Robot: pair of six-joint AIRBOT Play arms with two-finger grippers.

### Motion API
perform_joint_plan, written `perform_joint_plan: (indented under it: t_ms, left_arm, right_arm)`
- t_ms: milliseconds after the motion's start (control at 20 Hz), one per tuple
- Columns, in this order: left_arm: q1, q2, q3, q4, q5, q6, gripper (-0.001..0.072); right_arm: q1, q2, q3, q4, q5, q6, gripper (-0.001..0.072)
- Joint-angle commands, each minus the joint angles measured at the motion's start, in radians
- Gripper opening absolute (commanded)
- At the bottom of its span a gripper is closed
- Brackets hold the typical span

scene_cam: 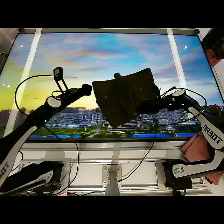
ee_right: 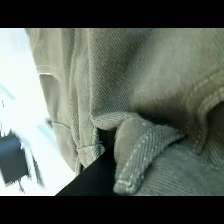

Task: Fold the clothes and pants, and hang the long-sleeved shirts on hangers.

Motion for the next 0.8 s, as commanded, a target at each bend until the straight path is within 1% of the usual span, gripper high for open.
perform_joint_plan:
  t_ms: [0,50,100,150,200,250,300,500,650,700,750]
  left_arm:
    - [0.093,-0.121,0.045,0.000,-0.117,-0.051,0.0644]
    - [0.111,-0.171,0.082,0.001,-0.164,-0.051,0.0644]
    - [0.126,-0.219,0.117,0.001,-0.189,-0.051,0.0643]
    - [0.139,-0.256,0.144,0.001,-0.194,-0.051,0.0627]
    - [0.154,-0.286,0.166,0.002,-0.193,-0.051,0.0560]
    - [0.170,-0.303,0.179,0.002,-0.198,-0.051,0.0547]
    - [0.186,-0.312,0.188,0.002,-0.220,-0.050,0.0546]
    - [0.237,-0.322,0.192,0.008,-0.372,-0.035,0.0545]
    - [0.233,-0.343,0.192,0.009,-0.385,-0.019,0.0541]
    - [0.232,-0.351,0.192,0.008,-0.399,-0.007,0.0477]
    - [0.232,-0.357,0.192,0.009,-0.415,-0.005,0.0429]
  right_arm:
    - [0.051,0.000,-0.004,0.008,0.072,-0.005,0.0036]
    - [0.051,0.000,-0.004,0.008,0.084,-0.005,0.0036]
    - [0.051,0.000,-0.004,0.008,0.094,-0.006,0.0037]
    - [0.051,0.000,-0.004,0.008,0.103,-0.011,0.0036]
    - [0.050,0.000,-0.004,0.008,0.108,-0.013,0.0037]
    - [0.050,0.000,-0.004,0.008,0.109,-0.013,0.0037]
    - [0.050,0.000,-0.004,0.008,0.107,-0.013,0.0037]
    - [0.050,0.000,-0.004,0.010,0.103,-0.023,0.0037]
    - [0.051,0.000,-0.004,0.011,0.105,-0.023,0.0037]
    - [0.051,0.000,-0.004,0.011,0.106,-0.023,0.0037]
    - [0.051,0.000,-0.004,0.011,0.107,-0.023,0.0037]
